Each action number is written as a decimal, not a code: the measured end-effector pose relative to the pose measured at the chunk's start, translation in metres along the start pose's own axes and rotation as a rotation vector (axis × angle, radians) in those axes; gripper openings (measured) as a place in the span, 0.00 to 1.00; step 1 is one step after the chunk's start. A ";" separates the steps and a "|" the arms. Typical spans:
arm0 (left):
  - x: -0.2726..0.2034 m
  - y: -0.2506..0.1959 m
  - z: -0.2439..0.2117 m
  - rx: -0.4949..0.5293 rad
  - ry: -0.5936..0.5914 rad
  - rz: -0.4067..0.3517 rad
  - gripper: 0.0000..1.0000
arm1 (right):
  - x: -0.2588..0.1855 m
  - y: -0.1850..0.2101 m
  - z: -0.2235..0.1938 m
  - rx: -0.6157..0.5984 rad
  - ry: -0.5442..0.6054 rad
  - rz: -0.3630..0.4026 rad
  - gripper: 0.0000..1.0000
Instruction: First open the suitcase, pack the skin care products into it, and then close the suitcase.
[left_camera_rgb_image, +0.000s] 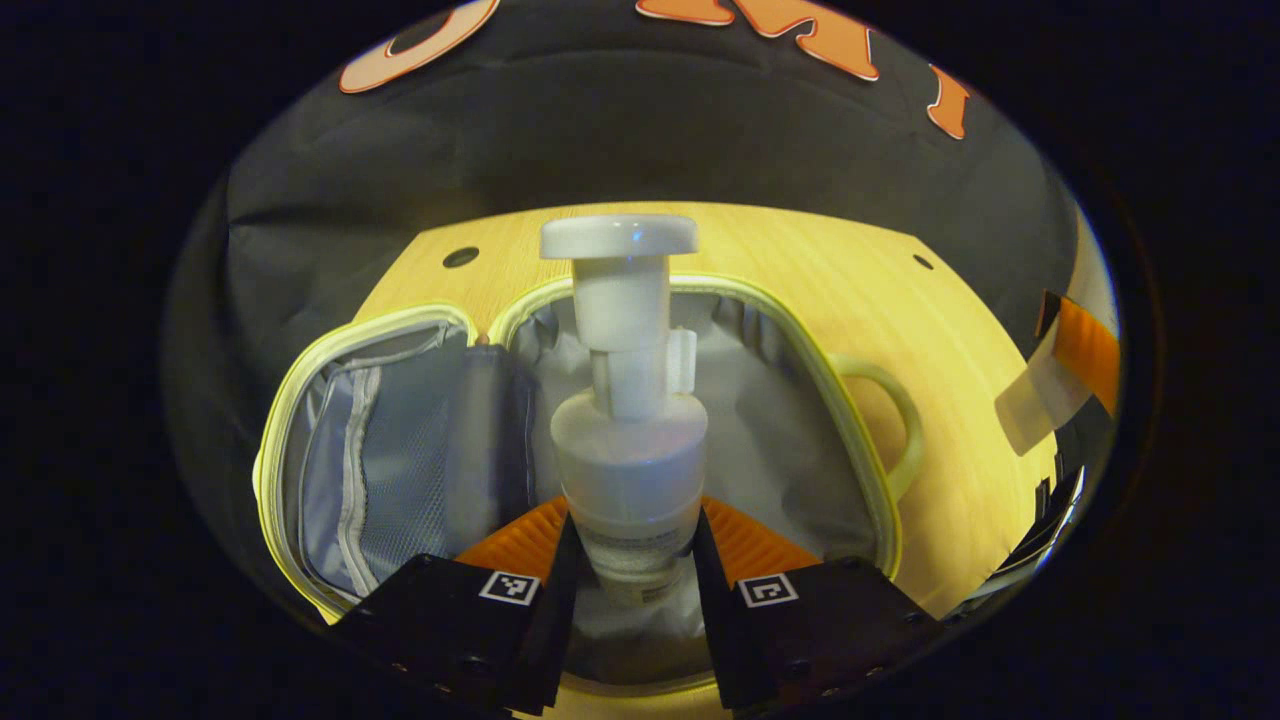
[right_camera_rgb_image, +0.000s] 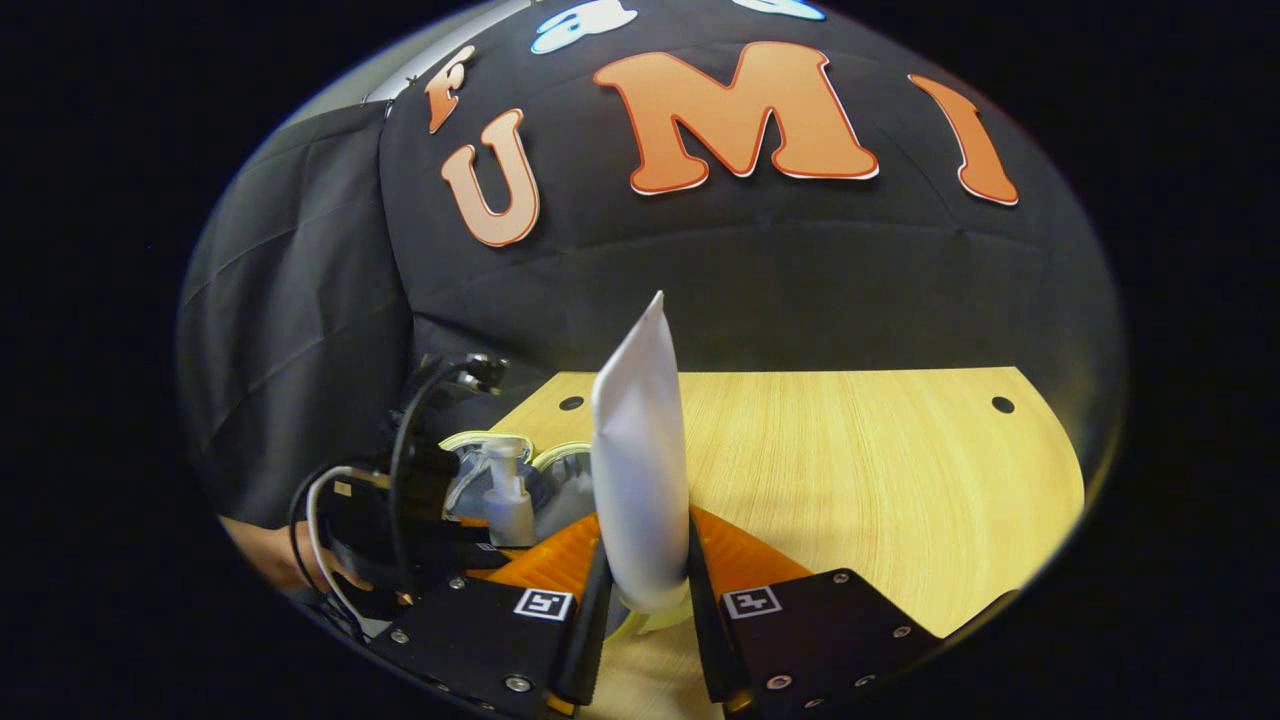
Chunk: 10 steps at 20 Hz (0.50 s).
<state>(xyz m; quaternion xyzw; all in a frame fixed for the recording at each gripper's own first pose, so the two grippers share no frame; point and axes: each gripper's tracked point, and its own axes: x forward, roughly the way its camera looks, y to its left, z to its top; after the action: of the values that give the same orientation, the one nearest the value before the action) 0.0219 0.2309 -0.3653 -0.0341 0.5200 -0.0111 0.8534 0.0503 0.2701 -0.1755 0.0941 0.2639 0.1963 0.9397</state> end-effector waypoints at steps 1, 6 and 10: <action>0.004 -0.001 -0.004 -0.002 0.037 0.008 0.58 | 0.002 0.000 -0.001 0.000 0.005 0.002 0.41; 0.017 0.003 0.000 0.015 0.153 0.083 0.58 | 0.011 0.001 -0.006 0.015 0.030 -0.001 0.41; 0.030 0.002 -0.018 -0.065 0.234 0.087 0.57 | 0.017 0.001 -0.009 0.033 0.044 -0.001 0.41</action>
<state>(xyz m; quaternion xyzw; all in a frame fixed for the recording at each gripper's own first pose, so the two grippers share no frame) 0.0198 0.2308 -0.3997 -0.0375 0.6171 0.0390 0.7851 0.0582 0.2785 -0.1908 0.1050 0.2879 0.1933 0.9320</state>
